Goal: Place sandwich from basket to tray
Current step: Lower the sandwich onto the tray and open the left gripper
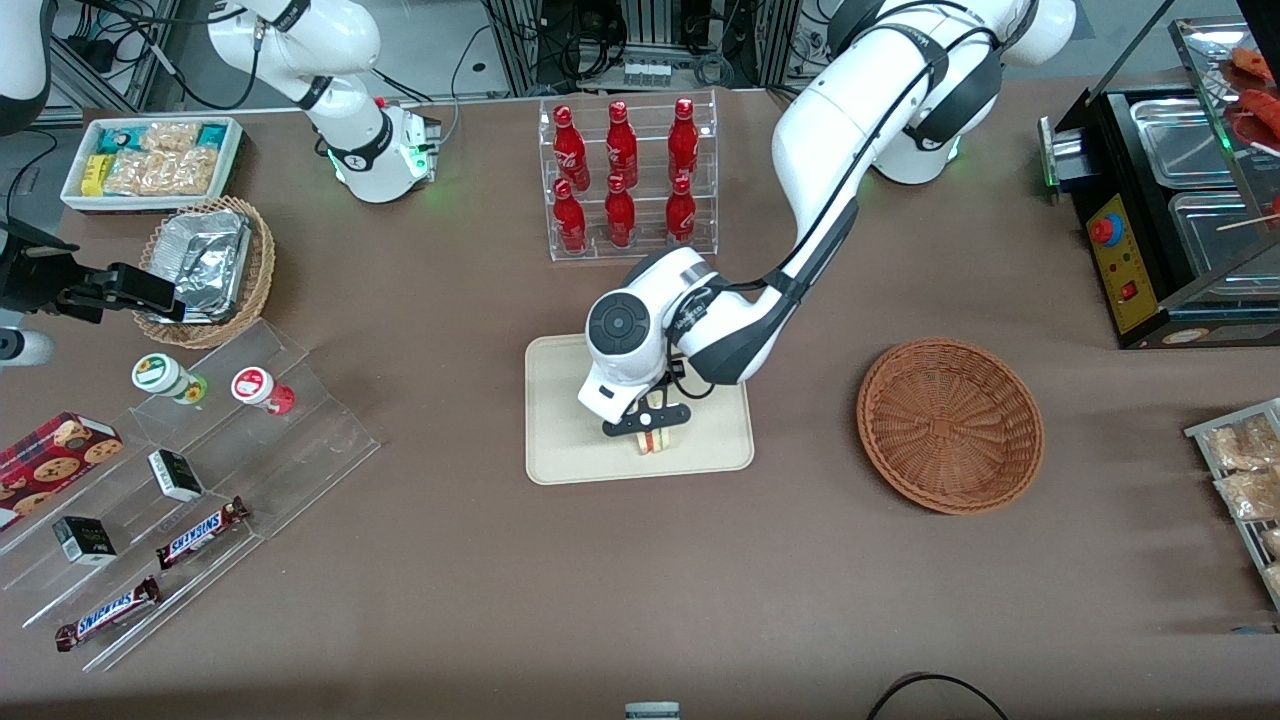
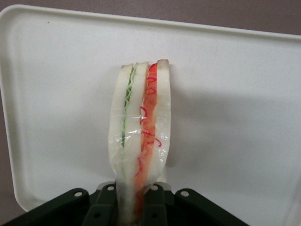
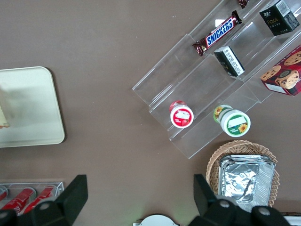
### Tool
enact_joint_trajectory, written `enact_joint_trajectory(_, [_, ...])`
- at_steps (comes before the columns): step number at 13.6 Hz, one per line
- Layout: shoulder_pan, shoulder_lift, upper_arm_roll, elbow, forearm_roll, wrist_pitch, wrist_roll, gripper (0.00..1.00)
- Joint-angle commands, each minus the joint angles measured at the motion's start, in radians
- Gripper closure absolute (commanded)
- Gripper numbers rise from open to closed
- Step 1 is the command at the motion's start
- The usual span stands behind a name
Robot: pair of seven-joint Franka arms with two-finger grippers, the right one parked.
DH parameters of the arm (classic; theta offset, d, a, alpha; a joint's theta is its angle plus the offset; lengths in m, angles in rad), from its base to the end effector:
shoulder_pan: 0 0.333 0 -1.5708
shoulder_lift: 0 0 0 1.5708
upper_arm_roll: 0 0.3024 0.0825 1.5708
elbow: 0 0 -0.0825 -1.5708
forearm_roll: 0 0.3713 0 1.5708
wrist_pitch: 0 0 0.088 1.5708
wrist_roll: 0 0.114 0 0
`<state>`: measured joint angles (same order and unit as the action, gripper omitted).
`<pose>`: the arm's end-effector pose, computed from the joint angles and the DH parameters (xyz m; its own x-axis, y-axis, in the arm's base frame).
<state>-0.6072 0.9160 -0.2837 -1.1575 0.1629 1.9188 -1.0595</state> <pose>0.5086 -0.5198 0.2339 0.9718 0.1975 -0.1290 0.1900 -0.9794 -0.0684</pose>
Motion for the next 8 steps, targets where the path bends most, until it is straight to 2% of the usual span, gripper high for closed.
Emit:
enact_joint_trajectory(1, [-0.016,0.021,0.008,0.035,-0.008,-0.017,-0.043,1.00])
enact_joint_trajectory(3, [-0.014,0.023,0.008,0.032,-0.008,-0.017,-0.037,1.00])
enact_joint_trajectory(4, [-0.014,0.027,0.008,0.032,-0.008,-0.017,-0.033,0.84])
enact_joint_trajectory(5, [-0.014,0.037,0.008,0.032,-0.008,-0.014,-0.031,0.58])
enact_joint_trajectory(6, [-0.014,0.038,0.008,0.030,-0.008,0.005,-0.027,0.04])
enact_joint_trajectory(7, [-0.014,0.037,0.008,0.032,-0.008,0.011,-0.033,0.00])
enact_joint_trajectory(8, [-0.013,0.032,0.008,0.033,-0.008,0.011,-0.040,0.00])
